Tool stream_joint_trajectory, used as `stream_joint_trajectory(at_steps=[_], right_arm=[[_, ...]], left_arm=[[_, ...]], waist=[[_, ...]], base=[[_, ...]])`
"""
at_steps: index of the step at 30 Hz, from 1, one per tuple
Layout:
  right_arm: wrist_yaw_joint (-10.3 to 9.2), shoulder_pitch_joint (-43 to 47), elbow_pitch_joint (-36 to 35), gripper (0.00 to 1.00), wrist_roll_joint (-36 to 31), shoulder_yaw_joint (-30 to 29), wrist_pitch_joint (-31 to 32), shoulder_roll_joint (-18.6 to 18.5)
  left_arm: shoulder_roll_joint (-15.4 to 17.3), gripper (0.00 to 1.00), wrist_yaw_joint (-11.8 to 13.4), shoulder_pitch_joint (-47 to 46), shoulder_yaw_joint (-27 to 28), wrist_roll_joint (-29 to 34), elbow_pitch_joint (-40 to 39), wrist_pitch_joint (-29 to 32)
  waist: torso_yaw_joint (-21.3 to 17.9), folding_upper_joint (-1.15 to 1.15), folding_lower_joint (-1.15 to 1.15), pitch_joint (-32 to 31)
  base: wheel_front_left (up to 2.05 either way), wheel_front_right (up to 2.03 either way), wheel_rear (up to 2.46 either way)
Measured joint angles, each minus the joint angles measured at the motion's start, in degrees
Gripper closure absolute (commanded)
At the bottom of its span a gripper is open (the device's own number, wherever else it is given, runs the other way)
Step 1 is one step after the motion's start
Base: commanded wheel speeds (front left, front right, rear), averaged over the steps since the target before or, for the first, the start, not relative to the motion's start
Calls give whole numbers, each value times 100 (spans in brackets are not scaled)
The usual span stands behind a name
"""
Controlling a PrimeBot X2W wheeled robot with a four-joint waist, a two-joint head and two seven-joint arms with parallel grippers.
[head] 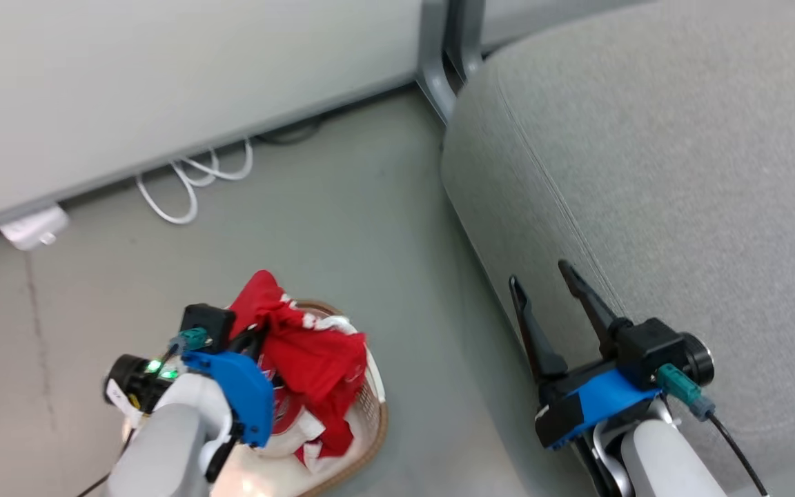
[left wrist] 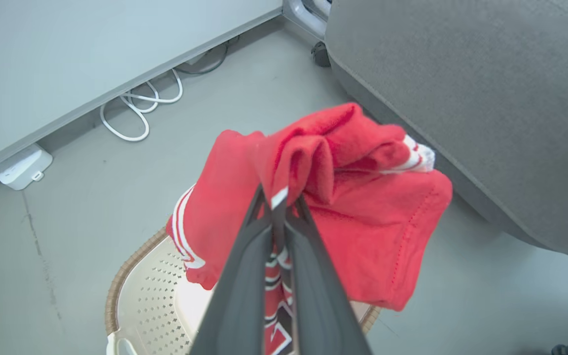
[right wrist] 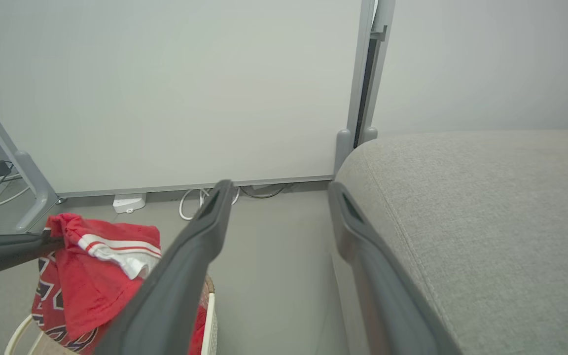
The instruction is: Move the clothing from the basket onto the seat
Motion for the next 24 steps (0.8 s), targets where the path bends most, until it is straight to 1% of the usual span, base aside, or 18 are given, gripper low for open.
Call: stream_joint_trajectory(at_steps=[5, 11, 15, 18, 24], right_arm=[[0, 354, -114, 0, -43, 45, 266, -1], [0, 625, -352, 0, -74, 38, 522, -1], [0, 700, -524, 0, -80, 53, 648, -1], [0, 740, -602, 0, -82, 65, 732, -1], [0, 784, -703, 0, -73, 140, 824, -1]], left_arm=[[-303, 100, -1, -127, -482, -480, -57, -229], [-468, 100, -1, -470, -1179, -1057, -298, -292], [-520, 100, -1, -765, -1536, -1419, -460, -279], [-527, 100, -1, -950, -1689, -1780, -579, -252], [-537, 100, -1, -1320, -2074, -2257, -702, -123]], waist=[[326, 0, 0, -635], [712, 0, 0, -1197], [946, 0, 1, -1420], [1064, 0, 1, -1528], [1136, 0, 2, -1625]], base=[[0, 0, 0], [0, 0, 0], [0, 0, 0], [0, 0, 0], [0, 0, 0]])
